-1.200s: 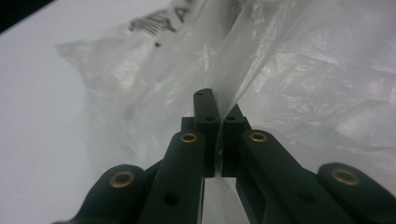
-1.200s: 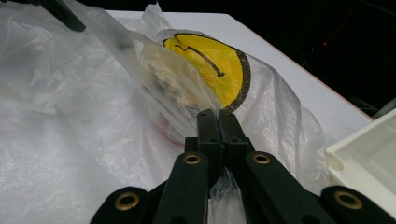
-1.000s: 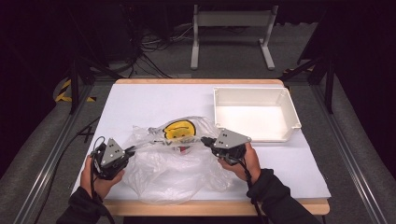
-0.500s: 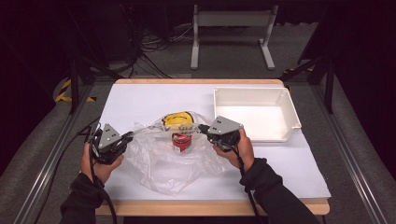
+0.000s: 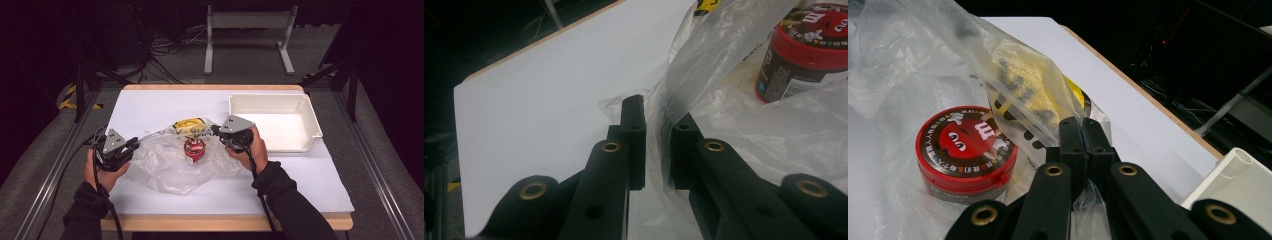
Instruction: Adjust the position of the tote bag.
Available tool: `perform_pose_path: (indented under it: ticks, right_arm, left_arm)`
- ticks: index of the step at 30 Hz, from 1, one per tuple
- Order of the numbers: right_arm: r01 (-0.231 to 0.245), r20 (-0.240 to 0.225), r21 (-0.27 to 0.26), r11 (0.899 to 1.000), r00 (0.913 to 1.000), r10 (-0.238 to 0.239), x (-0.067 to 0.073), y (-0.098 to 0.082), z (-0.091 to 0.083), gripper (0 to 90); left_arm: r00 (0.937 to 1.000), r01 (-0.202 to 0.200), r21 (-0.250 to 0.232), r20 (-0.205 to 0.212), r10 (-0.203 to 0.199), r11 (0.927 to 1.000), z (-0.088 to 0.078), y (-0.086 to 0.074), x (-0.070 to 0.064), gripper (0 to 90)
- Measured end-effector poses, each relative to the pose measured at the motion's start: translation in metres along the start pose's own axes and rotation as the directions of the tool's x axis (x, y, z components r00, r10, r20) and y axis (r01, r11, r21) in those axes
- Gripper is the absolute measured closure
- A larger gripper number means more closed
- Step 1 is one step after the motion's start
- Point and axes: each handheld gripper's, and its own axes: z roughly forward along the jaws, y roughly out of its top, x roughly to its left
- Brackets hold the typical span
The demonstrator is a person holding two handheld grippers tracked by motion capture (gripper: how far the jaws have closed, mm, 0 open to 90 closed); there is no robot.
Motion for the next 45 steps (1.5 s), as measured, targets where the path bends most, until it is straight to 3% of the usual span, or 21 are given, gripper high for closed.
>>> perform_pose_path:
  ticks: [3,5,8,11,13,17,19,21,28,32,36,38,40,42,43,44,45]
  right_arm:
    - [0.005,0.004,0.008,1.000,1.0000,-0.005,-0.001,0.000,0.003,89.6]
    - [0.002,0.014,0.015,1.000,0.9999,-0.002,-0.002,0.000,0.006,89.6]
    - [-0.005,0.022,0.018,1.000,0.9997,0.004,-0.005,0.001,0.009,89.7]
    - [-0.018,0.019,0.015,1.000,0.9997,0.018,-0.008,0.001,0.010,89.6]
    - [-0.026,0.012,0.003,1.000,0.9996,0.026,-0.009,0.003,0.009,89.6]
    - [-0.007,0.015,0.008,1.000,0.9999,0.007,-0.006,0.006,0.009,89.6]
    - [0.002,0.022,0.008,1.000,0.9998,-0.002,-0.006,0.008,0.008,89.7]
    - [-0.002,0.023,0.005,1.000,0.9997,0.002,-0.006,0.010,0.008,89.7]
    - [0.024,0.015,0.010,1.000,0.9996,-0.024,0.000,0.016,0.010,89.7]
    - [0.024,0.016,0.014,1.000,0.9996,-0.024,0.001,0.018,0.011,89.7]
    - [0.023,0.023,0.027,0.999,0.9995,-0.023,0.001,0.017,0.012,89.7]
    - [0.022,0.025,0.033,0.999,0.9994,-0.022,0.001,0.017,0.013,89.7]
    - [0.023,0.027,0.040,0.999,0.9994,-0.024,0.001,0.017,0.013,89.7]
    - [0.021,0.027,0.048,0.999,0.9994,-0.022,0.000,0.016,0.014,89.7]
    - [0.017,0.028,0.055,0.998,0.9994,-0.019,0.000,0.016,0.015,89.7]
    - [0.017,0.028,0.055,0.998,0.9994,-0.019,0.000,0.016,0.015,89.7]
    - [0.012,0.028,0.061,0.998,0.9995,-0.014,0.000,0.015,0.016,89.6]
  left_arm:
    - [0.9999,-0.002,0.006,-0.017,0.002,1.0000,0.005,0.002,0.002,80.7]
    - [0.9996,0.021,0.004,-0.019,-0.021,0.9998,0.009,0.003,0.004,79.6]
    - [0.9990,0.037,-0.021,-0.025,-0.038,0.9991,0.007,0.005,0.006,72.3]
    - [0.9985,0.052,-0.078,-0.014,-0.053,0.9956,-0.005,0.009,0.008,61.5]
    - [0.9976,0.069,-0.134,0.000,-0.069,0.9886,-0.018,0.014,0.007,54.5]
    - [0.9973,0.073,-0.172,0.008,-0.072,0.9823,-0.031,0.021,0.004,48.7]
    - [0.9960,0.088,-0.181,0.028,-0.084,0.9795,-0.035,0.023,0.003,39.1]
    - [0.9967,0.079,-0.186,0.032,-0.074,0.9795,-0.035,0.023,0.001,38.3]
    - [0.9926,0.049,-0.188,0.119,-0.026,0.9809,-0.030,0.033,-0.016,25.4]
    - [0.9879,0.008,-0.202,0.153,0.023,0.9794,-0.032,0.035,-0.030,25.0]
    - [0.9812,-0.059,-0.188,0.170,0.092,0.9804,-0.034,0.034,-0.047,28.0]
    - [0.9746,-0.100,-0.188,0.179,0.134,0.9771,-0.037,0.033,-0.055,33.8]
    - [0.9614,-0.131,-0.195,0.214,0.172,0.9720,-0.042,0.031,-0.065,35.7]
    - [0.9408,-0.168,-0.201,0.260,0.218,0.9650,-0.046,0.029,-0.077,41.6]
    - [0.9288,-0.190,-0.204,0.280,0.243,0.9604,-0.046,0.029,-0.081,48.0]
    - [0.9108,-0.215,-0.200,0.312,0.270,0.9560,-0.046,0.028,-0.088,48.0]
    - [0.8845,-0.259,-0.177,0.351,0.307,0.9494,-0.044,0.027,-0.099,50.6]
